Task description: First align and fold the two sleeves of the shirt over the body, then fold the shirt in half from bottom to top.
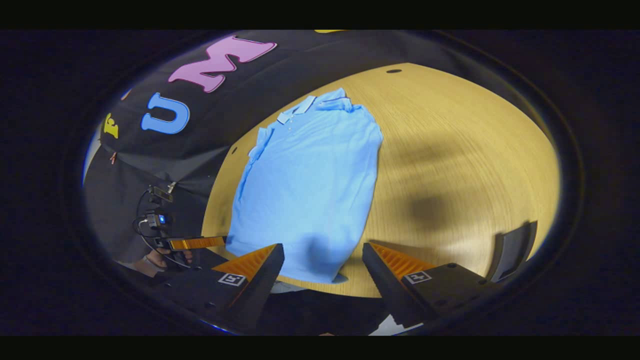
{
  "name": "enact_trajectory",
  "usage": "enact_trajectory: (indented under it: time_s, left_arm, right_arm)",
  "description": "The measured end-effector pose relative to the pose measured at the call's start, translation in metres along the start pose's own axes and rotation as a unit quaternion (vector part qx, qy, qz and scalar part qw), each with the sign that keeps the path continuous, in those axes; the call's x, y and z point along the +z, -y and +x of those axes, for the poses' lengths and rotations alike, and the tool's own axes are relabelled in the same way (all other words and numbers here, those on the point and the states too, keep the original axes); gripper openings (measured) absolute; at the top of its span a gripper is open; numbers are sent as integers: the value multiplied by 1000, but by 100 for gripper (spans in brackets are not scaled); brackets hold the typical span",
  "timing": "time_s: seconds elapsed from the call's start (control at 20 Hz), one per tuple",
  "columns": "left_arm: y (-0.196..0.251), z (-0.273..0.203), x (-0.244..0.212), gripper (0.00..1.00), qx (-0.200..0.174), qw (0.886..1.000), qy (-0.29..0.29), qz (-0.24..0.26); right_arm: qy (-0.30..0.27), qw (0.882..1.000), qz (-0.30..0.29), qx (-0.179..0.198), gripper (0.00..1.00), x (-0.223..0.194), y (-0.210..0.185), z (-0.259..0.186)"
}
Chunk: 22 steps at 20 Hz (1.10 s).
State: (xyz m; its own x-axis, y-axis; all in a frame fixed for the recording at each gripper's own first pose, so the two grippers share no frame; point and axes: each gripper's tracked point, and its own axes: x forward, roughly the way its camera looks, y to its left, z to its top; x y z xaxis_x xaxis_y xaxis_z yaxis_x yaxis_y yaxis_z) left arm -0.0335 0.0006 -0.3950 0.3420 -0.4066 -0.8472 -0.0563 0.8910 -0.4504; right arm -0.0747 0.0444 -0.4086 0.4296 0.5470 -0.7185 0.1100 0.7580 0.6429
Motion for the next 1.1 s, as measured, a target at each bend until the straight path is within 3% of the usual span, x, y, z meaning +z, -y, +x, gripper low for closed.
enact_trajectory:
  time_s: [0.1, 0.15, 0.25, 0.4, 0.65, 0.7, 0.75, 0.8, 0.85, 0.9, 0.95, 1.05, 1.1]
  left_arm:
    - [1, 5, -7, 83, -9, 1000, -10, -15]
    - [4, 6, -7, 83, -19, 1000, -9, -24]
    - [10, 12, -5, 82, -38, 998, -9, -49]
    - [20, 15, -13, 80, -64, 994, -27, -87]
    - [29, 22, -13, 78, -75, 991, -36, -107]
    - [32, 28, -11, 77, -76, 990, -39, -111]
    - [32, 32, -7, 76, -69, 990, -37, -114]
    - [25, 36, -9, 75, -53, 992, -40, -111]
    - [20, 39, -14, 67, -42, 992, -47, -107]
    - [24, 39, -17, 46, -49, 991, -52, -109]
    - [27, 41, -15, 25, -55, 991, -53, -113]
    - [29, 42, -13, 14, -64, 991, -44, -107]
    - [29, 41, -12, 8, -66, 993, -42, -93]
  right_arm:
    - [-7, 999, 23, 23, 98, -9, -10, -1]
    - [-6, 999, 37, 31, 92, -12, -13, -1]
    - [-12, 996, 68, 50, 100, -17, -21, 3]
    - [-25, 991, 113, 70, 95, -26, -28, 8]
    - [-41, 972, 217, 81, 91, -28, -29, 21]
    - [-35, 969, 232, 76, 72, -27, -23, 24]
    - [-30, 966, 244, 75, 65, -25, -21, 25]
    - [-27, 965, 251, 68, 48, -25, -15, 28]
    - [-24, 966, 251, 59, 45, -26, -11, 32]
    - [-22, 966, 253, 55, 17, -27, -7, 35]
    - [-22, 964, 258, 58, 10, -25, -8, 33]
    - [-8, 963, 264, 60, 11, -19, -12, 50]
    - [-9, 964, 258, 62, 6, -21, -10, 45]
